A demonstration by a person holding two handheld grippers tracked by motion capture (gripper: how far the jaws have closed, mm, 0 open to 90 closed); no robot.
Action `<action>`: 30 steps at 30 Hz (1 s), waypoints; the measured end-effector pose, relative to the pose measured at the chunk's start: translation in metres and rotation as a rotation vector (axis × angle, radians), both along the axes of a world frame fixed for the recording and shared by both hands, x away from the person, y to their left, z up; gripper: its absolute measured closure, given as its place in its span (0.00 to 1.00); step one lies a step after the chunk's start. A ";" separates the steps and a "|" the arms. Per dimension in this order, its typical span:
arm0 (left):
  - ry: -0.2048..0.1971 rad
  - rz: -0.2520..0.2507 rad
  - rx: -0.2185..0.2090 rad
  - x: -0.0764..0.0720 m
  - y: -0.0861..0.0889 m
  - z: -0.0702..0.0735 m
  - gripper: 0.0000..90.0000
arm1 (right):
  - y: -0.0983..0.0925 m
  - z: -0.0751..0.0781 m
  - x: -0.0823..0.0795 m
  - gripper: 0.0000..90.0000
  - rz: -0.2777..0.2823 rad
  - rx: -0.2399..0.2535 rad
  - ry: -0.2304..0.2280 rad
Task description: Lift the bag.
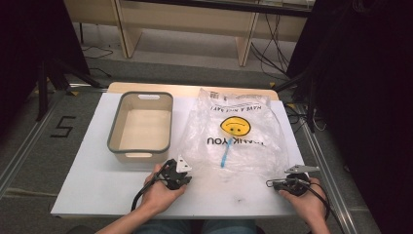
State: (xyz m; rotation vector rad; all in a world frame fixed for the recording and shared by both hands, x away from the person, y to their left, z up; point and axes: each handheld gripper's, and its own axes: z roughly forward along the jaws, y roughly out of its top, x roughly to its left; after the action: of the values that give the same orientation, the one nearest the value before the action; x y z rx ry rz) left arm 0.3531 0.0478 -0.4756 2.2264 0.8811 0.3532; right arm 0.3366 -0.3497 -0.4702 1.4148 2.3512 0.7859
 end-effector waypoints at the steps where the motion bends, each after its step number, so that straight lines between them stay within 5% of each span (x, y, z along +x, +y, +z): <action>1: -0.017 0.005 -0.008 0.000 0.002 0.004 0.99 | -0.001 0.001 -0.001 1.00 -0.005 0.002 -0.007; 13: -0.139 0.027 -0.068 0.001 0.018 0.028 0.99 | -0.009 0.017 -0.004 1.00 -0.064 0.057 -0.081; 30: -0.210 0.070 -0.103 0.007 0.033 0.043 0.99 | -0.016 0.027 -0.005 1.00 -0.099 0.081 -0.141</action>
State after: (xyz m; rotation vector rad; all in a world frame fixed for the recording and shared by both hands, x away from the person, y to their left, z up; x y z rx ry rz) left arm 0.3600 0.0812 -0.4325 2.0256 0.8451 0.5517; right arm 0.3315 -0.3657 -0.4433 1.4450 2.1491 0.9310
